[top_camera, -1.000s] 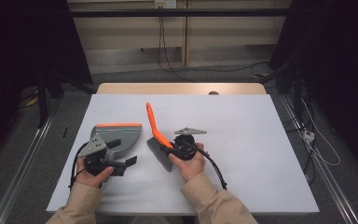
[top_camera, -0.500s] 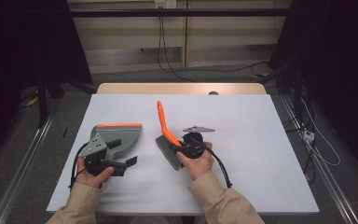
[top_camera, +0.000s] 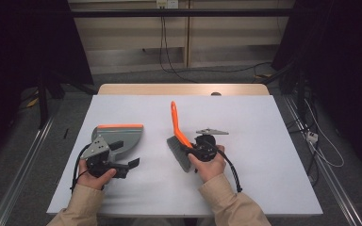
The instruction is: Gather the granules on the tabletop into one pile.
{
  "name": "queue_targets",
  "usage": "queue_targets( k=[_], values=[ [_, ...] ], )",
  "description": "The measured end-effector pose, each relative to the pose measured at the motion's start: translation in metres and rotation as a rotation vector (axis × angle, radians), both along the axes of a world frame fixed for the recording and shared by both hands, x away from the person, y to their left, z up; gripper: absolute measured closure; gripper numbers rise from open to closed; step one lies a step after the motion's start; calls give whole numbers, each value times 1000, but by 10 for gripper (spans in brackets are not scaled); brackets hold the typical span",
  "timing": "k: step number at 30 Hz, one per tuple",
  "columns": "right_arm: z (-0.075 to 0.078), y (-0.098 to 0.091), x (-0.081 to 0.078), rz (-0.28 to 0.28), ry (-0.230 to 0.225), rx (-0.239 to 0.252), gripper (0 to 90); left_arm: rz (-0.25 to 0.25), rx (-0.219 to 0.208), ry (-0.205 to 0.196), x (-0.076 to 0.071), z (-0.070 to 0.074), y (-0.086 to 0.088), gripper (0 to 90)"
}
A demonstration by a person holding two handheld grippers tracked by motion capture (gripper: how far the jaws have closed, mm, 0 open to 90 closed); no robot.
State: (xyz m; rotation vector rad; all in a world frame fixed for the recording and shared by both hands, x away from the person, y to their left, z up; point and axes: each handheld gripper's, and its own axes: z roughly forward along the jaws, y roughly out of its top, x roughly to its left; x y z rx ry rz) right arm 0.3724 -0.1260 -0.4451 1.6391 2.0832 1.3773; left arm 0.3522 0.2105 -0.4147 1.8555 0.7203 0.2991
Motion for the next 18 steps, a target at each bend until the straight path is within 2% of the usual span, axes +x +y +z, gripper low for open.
queue_targets(
  k=[18],
  values=[
    [-1, -20, -9, -47, 4, 2, 709, -4, 2, -2, -1, 1, -1, 53]
  ],
)
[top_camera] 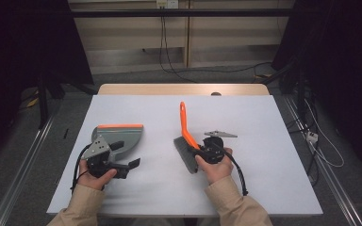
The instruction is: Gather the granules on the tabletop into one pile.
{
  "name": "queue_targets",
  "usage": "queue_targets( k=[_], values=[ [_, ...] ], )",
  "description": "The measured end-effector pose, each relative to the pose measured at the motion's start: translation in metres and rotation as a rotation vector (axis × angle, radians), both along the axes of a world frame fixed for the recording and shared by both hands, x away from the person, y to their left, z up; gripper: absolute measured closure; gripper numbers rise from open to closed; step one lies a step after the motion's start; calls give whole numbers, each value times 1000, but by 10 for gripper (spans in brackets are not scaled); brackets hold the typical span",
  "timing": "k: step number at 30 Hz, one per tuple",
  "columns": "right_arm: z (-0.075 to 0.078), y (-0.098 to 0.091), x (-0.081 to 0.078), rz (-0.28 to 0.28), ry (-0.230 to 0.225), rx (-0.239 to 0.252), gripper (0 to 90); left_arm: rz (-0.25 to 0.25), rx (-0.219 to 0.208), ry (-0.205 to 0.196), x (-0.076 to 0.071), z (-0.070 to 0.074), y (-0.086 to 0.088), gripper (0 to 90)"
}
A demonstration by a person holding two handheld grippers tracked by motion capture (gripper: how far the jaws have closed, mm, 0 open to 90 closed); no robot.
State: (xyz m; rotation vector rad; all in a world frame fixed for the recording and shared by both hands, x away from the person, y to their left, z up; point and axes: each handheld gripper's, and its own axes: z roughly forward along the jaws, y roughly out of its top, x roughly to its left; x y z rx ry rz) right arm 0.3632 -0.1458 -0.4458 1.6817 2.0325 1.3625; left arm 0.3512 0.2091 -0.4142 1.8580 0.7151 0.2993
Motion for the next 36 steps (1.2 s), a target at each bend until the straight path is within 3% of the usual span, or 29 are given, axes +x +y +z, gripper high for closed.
queue_targets(
  k=[18, 36],
  values=[
    [3, -14, -1, -24, 11, -4, 710, -1, 2, 1, 1, 0, -1, 55],
    [2, -23, 0, -45, 20, 32, 711, -6, 6, -3, 1, 0, -2, 55]
  ],
)
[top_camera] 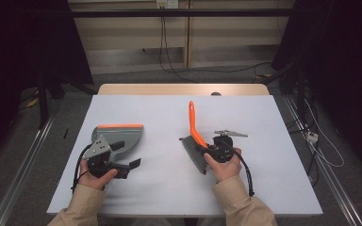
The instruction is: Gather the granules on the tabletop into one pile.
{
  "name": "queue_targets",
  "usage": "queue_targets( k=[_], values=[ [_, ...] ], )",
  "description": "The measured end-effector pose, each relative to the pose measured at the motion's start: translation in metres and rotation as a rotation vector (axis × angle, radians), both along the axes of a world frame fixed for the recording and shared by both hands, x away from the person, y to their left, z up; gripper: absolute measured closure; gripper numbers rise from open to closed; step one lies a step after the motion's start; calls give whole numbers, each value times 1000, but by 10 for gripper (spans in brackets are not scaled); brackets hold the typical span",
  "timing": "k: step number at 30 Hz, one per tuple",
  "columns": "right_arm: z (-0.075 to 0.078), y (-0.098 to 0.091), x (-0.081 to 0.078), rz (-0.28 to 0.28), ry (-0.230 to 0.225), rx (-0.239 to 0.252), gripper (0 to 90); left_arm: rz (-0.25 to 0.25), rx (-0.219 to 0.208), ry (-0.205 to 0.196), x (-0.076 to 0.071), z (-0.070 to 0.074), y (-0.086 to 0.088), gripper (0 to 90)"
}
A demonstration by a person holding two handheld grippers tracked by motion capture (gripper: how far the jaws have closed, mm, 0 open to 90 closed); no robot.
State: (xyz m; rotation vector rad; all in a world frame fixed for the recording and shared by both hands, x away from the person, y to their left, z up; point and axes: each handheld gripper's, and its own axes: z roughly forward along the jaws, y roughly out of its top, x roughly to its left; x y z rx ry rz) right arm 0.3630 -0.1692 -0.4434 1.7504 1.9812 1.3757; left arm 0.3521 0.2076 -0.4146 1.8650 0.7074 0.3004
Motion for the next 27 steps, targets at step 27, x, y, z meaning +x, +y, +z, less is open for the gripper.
queue_targets(
  k=[27],
  values=[
    [0, 29, 42, -2, 47, 20, 711, 8, -1, 2, 3, 0, 3, 54]
  ],
)
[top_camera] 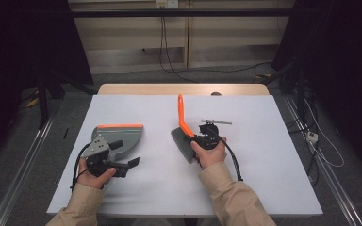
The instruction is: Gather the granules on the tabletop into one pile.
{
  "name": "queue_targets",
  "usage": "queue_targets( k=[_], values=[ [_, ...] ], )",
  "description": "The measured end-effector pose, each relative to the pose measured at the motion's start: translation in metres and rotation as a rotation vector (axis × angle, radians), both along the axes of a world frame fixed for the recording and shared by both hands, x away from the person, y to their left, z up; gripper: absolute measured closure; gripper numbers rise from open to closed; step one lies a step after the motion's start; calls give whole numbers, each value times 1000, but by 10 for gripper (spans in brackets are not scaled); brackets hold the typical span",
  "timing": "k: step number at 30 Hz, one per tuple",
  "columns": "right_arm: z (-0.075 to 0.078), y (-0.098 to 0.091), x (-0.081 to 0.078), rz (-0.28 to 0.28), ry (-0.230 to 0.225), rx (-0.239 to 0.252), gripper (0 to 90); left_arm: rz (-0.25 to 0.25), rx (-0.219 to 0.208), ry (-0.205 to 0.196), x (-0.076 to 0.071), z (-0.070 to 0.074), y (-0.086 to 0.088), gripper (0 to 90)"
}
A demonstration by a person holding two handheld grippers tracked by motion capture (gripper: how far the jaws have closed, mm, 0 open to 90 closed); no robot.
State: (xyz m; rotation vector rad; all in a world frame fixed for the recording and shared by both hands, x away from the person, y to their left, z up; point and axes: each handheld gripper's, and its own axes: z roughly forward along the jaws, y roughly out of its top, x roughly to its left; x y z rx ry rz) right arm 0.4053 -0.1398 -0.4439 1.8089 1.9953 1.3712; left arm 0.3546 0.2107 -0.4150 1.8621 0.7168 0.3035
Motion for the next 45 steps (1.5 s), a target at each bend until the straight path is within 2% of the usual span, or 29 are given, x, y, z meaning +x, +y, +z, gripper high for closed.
queue_targets(
  k=[9, 11, 15, 18, 20, 22, 23, 29, 32, 37, 42, 45],
  values=[
    [0, -31, -18, -48, 0, 12, 711, -4, 7, -6, -1, 0, -3, 55],
    [1, -34, -19, -37, -6, 18, 712, -4, 6, -4, -1, 0, -4, 55],
    [1, -35, -17, -16, -16, 62, 712, -9, 8, 2, 0, -1, -6, 55],
    [5, -31, -17, 24, -46, 74, 712, -11, 7, 2, 0, -1, -6, 54],
    [10, -28, -21, 74, -70, 79, 712, -9, 7, 1, 1, -1, -6, 55],
    [13, -25, -26, 108, -84, 57, 712, -7, 7, 5, 1, -1, -5, 55],
    [14, -24, -29, 131, -89, 67, 712, -8, 7, 4, 1, -1, -5, 55],
    [9, -23, -49, 252, -113, 67, 713, -7, 6, 2, 0, 0, -5, 54],
    [5, -28, -54, 279, -136, 35, 712, -8, 2, 2, 0, 0, -6, 55],
    [-1, -39, -50, 296, -154, -12, 713, -5, 5, 3, 0, -1, -6, 55],
    [-2, -45, -38, 304, -197, -40, 712, -2, 5, 4, 0, 0, -6, 54],
    [-1, -47, -30, 312, -204, -48, 712, -3, 5, 5, 0, 0, -6, 55]
  ],
)
